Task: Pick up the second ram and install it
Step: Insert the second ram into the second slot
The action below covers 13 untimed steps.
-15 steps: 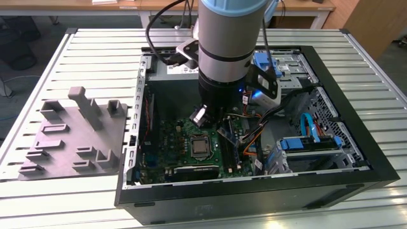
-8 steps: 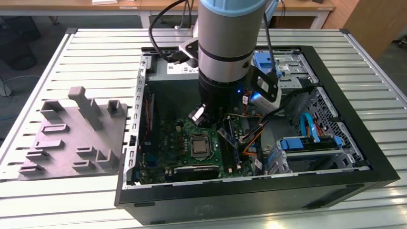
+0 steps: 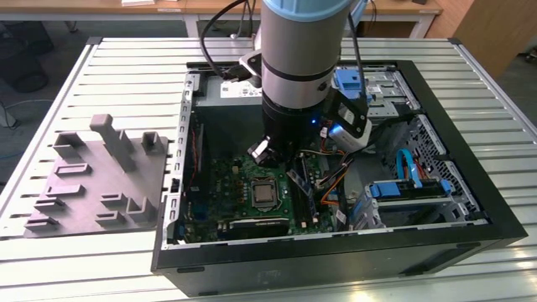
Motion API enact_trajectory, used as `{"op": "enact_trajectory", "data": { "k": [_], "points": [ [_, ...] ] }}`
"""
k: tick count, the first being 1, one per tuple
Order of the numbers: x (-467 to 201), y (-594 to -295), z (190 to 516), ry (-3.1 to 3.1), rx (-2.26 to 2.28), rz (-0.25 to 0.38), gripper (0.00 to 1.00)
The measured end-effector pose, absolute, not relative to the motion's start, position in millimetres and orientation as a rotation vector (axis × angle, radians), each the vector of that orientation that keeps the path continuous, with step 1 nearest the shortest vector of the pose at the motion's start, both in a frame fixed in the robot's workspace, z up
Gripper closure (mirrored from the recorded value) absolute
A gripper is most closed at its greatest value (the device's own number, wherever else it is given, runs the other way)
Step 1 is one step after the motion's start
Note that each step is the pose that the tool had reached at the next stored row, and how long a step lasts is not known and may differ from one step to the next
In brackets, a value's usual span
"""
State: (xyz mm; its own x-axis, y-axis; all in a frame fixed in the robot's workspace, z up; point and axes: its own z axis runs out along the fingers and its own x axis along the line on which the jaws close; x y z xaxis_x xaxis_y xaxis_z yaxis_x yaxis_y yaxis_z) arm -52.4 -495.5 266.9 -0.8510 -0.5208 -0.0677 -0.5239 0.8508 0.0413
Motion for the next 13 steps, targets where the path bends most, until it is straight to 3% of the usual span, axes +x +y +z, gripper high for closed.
{"op": "enact_trajectory", "data": {
  "k": [13],
  "points": [
    [-52.4, -495.5, 266.8, 3.001, -0.713, 0.086, 0.86]
  ]
}}
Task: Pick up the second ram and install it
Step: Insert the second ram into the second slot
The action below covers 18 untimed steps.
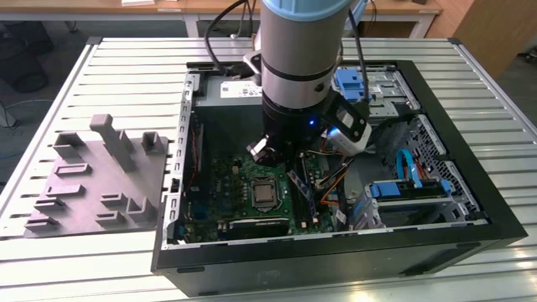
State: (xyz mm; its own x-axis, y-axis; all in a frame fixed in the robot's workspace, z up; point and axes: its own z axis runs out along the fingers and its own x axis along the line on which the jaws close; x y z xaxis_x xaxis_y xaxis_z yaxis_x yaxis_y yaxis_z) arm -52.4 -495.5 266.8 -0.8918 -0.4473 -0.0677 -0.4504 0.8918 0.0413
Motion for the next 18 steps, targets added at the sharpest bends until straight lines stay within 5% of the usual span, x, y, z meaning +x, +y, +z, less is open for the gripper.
{"op": "enact_trajectory", "data": {
  "k": [18],
  "points": [
    [-52.4, -495.5, 266.8, 3.032, -0.55, 0.081, 0.86]
  ]
}}
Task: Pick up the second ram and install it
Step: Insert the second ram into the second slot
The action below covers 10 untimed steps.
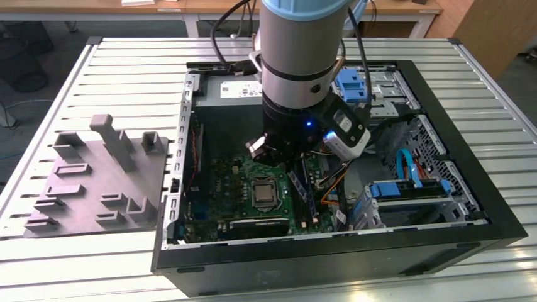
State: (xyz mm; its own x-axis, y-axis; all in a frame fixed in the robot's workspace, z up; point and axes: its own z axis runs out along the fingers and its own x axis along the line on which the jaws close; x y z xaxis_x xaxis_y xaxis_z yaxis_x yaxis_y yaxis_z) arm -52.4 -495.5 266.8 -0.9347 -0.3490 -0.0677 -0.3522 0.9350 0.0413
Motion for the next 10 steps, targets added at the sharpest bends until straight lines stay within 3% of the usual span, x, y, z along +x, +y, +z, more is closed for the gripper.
{"op": "enact_trajectory", "data": {
  "k": [10],
  "points": [
    [-52.4, -495.5, 266.8, 3.045, -0.463, 0.079, 0.86]
  ]
}}
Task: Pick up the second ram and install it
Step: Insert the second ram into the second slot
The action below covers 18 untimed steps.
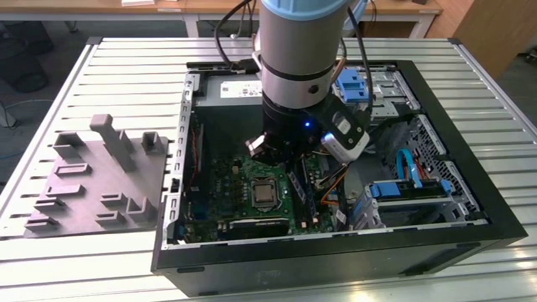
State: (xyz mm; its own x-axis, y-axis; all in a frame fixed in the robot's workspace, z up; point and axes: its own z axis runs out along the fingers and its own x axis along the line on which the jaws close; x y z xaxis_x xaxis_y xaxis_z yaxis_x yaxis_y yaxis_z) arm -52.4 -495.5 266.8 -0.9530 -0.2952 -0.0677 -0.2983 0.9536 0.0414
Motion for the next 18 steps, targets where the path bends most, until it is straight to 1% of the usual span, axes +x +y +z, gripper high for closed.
{"op": "enact_trajectory", "data": {
  "k": [18],
  "points": [
    [-52.4, -495.5, 266.7, 3.061, -0.315, 0.074, 0.86]
  ]
}}
